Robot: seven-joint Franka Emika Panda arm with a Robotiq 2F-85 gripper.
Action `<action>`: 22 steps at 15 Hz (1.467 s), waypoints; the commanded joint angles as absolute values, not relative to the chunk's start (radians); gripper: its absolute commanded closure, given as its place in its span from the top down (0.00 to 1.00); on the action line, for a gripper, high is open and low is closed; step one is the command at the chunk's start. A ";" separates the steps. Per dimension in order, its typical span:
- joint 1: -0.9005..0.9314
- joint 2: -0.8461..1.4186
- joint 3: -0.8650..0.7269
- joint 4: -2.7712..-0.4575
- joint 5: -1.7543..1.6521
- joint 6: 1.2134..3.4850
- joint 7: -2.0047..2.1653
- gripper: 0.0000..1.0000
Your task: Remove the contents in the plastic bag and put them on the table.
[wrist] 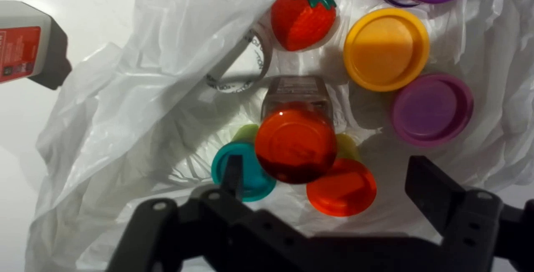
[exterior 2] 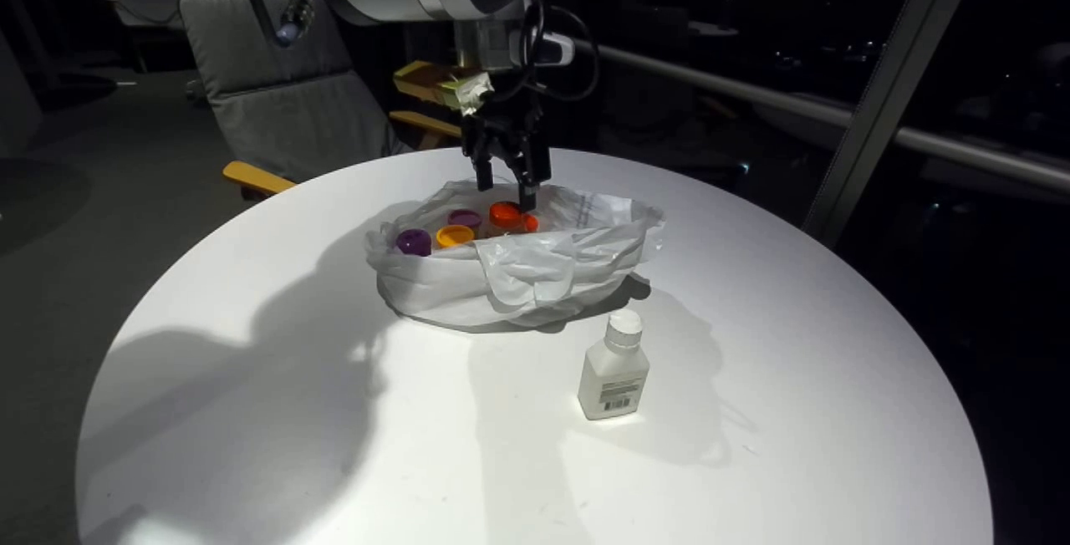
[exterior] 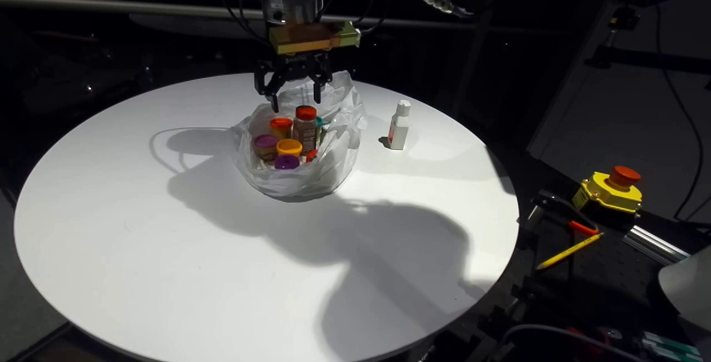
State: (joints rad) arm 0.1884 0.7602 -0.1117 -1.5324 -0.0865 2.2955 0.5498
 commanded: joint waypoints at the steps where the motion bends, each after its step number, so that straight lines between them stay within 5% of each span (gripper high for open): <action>1: 0.165 0.810 -0.099 -1.457 -0.059 2.247 0.520 1.00; 4: 0.160 0.825 -0.095 -1.445 -0.051 2.235 0.511 1.00; 5: 0.159 0.823 -0.096 -1.448 -0.046 2.233 0.510 0.75; 7: 0.158 0.813 -0.095 -1.461 -0.037 2.233 0.508 0.68; 13: 0.156 0.791 -0.109 -1.505 -0.031 2.242 0.522 0.24; 22: 0.119 0.561 -0.107 -1.842 0.044 2.421 0.522 0.24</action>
